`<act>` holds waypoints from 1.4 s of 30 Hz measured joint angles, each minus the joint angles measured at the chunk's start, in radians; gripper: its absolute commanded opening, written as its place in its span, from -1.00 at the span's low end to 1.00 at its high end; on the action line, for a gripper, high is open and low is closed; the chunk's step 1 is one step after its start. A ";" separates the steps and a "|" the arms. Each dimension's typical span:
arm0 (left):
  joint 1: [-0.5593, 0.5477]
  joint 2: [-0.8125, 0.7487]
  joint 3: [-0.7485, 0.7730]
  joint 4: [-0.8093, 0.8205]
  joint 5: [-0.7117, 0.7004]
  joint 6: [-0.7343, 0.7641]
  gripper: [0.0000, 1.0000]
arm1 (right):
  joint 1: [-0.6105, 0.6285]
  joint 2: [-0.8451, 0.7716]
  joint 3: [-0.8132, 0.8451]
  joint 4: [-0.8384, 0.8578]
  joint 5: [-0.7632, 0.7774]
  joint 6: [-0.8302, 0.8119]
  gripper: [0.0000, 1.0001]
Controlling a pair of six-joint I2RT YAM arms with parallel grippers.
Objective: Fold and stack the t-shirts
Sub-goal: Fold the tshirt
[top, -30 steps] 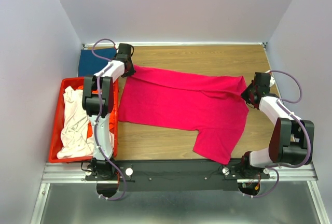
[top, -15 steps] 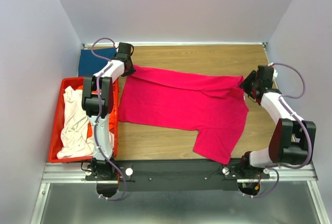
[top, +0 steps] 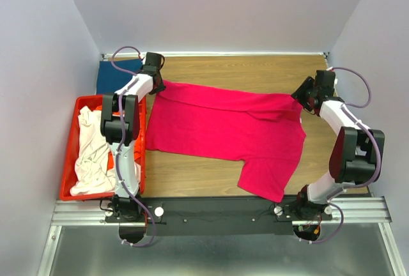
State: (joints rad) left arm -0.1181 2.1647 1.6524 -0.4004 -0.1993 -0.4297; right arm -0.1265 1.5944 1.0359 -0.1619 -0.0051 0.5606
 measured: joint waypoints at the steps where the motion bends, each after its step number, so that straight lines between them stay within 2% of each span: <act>1: 0.000 -0.002 0.000 -0.001 -0.004 0.002 -0.15 | 0.000 0.005 0.003 -0.001 0.000 -0.002 0.21; 2: 0.000 -0.005 0.000 -0.001 -0.008 0.000 0.07 | 0.000 0.010 0.008 0.000 0.000 -0.005 0.21; 7: -0.005 -0.056 -0.032 -0.003 -0.016 -0.001 0.12 | -0.005 0.047 0.052 0.002 -0.001 -0.011 0.21; 8: -0.008 -0.071 -0.035 -0.006 -0.016 -0.002 -0.05 | -0.007 0.055 0.061 0.003 -0.002 -0.012 0.21; 10: -0.013 -0.093 -0.035 -0.005 -0.016 -0.002 -0.16 | -0.014 0.076 0.084 0.006 -0.006 -0.011 0.20; 16: -0.024 -0.114 -0.017 0.021 0.002 -0.002 -0.16 | -0.033 0.150 0.132 0.023 -0.030 -0.011 0.17; 26: -0.026 0.059 0.079 0.055 0.068 0.003 -0.30 | -0.047 0.262 0.152 0.050 -0.072 0.006 0.04; 33: -0.026 0.110 0.128 0.060 0.077 0.005 -0.33 | -0.085 0.313 0.152 0.074 -0.102 0.023 -0.21; 35: -0.026 0.123 0.140 0.060 0.077 0.004 -0.33 | -0.090 0.320 0.152 0.082 -0.110 0.026 -0.38; 39: -0.026 0.128 0.146 0.058 0.077 -0.001 -0.36 | -0.097 0.335 0.152 0.095 -0.124 0.031 -0.51; 40: -0.026 0.128 0.146 0.056 0.077 -0.002 -0.36 | -0.097 0.339 0.152 0.100 -0.127 0.034 -0.65; 42: -0.026 0.128 0.146 0.054 0.077 -0.006 -0.37 | -0.098 0.344 0.152 0.106 -0.133 0.035 -0.69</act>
State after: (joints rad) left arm -0.1440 2.2929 1.7988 -0.3462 -0.1219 -0.4355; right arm -0.2249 1.9381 1.1881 -0.0559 -0.1383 0.5961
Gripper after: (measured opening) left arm 0.322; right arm 0.196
